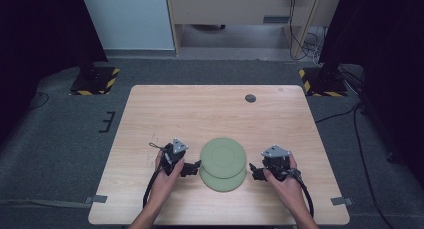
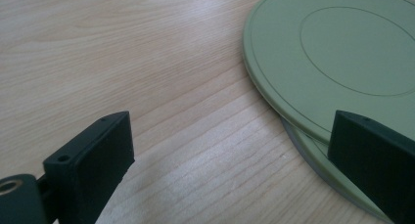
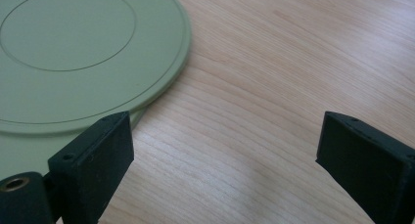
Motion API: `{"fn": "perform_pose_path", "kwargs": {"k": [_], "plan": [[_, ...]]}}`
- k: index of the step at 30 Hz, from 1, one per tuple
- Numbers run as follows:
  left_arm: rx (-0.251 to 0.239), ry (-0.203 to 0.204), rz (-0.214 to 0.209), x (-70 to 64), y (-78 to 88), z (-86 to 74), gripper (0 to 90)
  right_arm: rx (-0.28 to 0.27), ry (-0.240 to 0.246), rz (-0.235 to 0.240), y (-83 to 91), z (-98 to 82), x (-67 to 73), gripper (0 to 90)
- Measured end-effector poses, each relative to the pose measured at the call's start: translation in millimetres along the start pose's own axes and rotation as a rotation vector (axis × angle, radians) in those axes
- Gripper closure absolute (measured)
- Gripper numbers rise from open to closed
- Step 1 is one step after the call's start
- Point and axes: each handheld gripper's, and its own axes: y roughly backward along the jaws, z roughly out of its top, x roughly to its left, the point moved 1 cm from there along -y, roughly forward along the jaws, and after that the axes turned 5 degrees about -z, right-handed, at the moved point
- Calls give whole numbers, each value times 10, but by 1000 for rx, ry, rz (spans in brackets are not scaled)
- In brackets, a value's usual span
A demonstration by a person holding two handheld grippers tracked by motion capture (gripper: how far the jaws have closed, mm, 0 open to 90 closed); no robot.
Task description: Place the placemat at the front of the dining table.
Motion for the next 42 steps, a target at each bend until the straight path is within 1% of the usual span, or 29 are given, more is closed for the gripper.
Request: {"fn": "perform_pose_path", "kwargs": {"k": [1, 3, 7, 12, 16, 17, 24, 28, 31, 37, 42], "plan": [[4, -13, -12, -2, -9, -3, 30, 3, 10, 6, -12, 13, 16, 68], [14, -19, -9, -12, -27, -13, 30, 0, 25, 24, -36, 45, 42, 68], [22, -30, -32, -44, -58, -14, 27, 21, 31, 55, -105, 76, 99, 68], [47, -37, -35, -59, -96, -27, 28, 26, 44, 62, -112, 78, 128, 70], [45, -39, -38, -66, -111, -26, 27, 33, 61, 67, -121, 69, 148, 72], [45, -38, -30, -62, -119, -25, 27, 38, 66, 69, -135, 66, 164, 72], [46, -30, -26, -45, -136, -28, 22, 29, 63, 70, -168, 80, 212, 63], [43, -21, -27, -27, -158, -24, 1, 39, 57, 70, -178, 98, 207, 48], [41, -15, -29, -14, -164, -23, 0, 35, 56, 65, -187, 107, 201, 42], [34, -7, -20, 3, -176, -16, 0, 37, 31, 61, -221, 126, 183, 28], [31, -2, -14, 1, -172, -13, 5, 34, 25, 55, -228, 127, 182, 31]]}}
